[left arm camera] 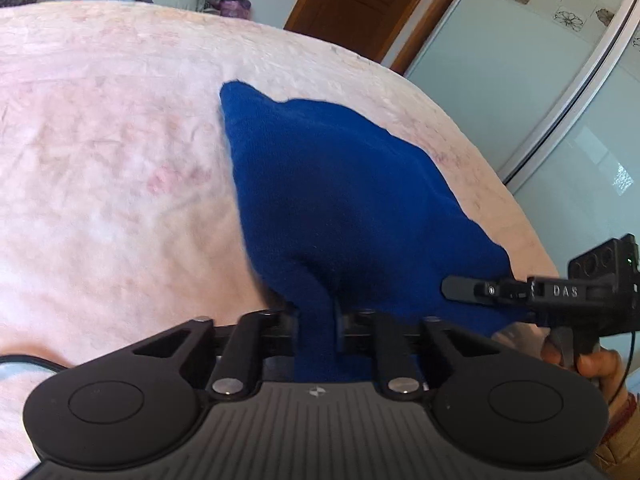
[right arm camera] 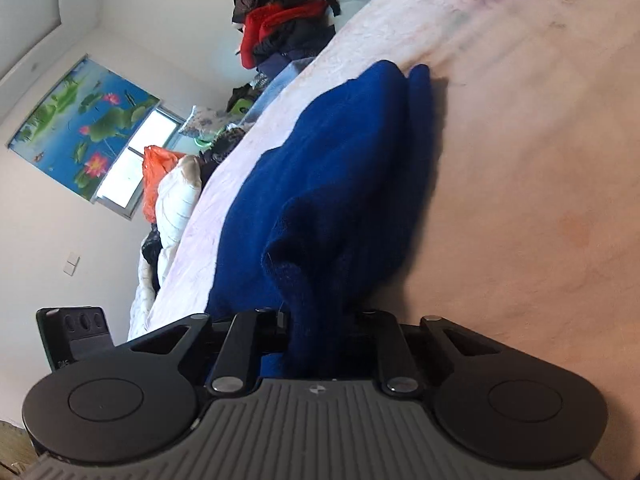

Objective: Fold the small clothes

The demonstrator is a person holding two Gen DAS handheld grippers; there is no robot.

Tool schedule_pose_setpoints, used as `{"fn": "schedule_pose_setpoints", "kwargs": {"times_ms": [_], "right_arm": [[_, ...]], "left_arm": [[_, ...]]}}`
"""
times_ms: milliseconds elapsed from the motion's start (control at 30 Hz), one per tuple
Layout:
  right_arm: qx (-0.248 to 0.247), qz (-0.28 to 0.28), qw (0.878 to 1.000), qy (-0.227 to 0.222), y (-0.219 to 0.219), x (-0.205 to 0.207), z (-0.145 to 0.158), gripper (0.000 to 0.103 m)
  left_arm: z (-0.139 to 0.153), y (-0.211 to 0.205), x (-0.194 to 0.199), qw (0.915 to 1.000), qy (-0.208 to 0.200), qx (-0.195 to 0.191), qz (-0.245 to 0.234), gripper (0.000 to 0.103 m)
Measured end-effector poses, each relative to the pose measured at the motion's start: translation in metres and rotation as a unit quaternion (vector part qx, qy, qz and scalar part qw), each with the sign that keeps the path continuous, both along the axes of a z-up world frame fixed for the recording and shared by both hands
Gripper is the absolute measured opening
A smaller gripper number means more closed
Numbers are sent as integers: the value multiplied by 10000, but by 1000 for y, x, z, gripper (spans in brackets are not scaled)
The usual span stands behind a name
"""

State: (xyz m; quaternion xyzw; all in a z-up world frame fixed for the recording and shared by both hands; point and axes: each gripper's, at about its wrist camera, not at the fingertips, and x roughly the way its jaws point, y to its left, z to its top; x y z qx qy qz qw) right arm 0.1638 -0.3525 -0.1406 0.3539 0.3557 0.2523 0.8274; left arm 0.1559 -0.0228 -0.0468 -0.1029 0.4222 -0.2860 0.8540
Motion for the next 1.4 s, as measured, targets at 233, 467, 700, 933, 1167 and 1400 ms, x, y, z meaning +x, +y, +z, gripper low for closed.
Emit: {"fn": "schedule_pose_setpoints", "kwargs": {"times_ms": [233, 467, 700, 933, 1167, 1400], "right_arm": [[-139, -129, 9998, -89, 16, -20, 9, 20], [-998, -818, 9915, -157, 19, -50, 22, 40], [-2466, -958, 9541, -1403, 65, -95, 64, 40], [-2523, -835, 9603, -851, 75, -83, 37, 44], [-3386, -931, 9317, -928, 100, -94, 33, 80], [-3435, -1097, 9299, -724, 105, -109, 31, 98]], "left_arm": [[20, 17, -14, 9993, -312, 179, 99, 10], [19, 14, -39, 9958, -345, 728, 431, 32], [16, -6, -70, 9809, -785, 1633, 707, 68], [16, -17, -81, 9728, -927, 1953, 836, 68], [16, -28, -96, 9639, -1095, 2198, 1027, 72], [14, -29, -109, 9613, -1046, 2338, 1018, 74]]}}
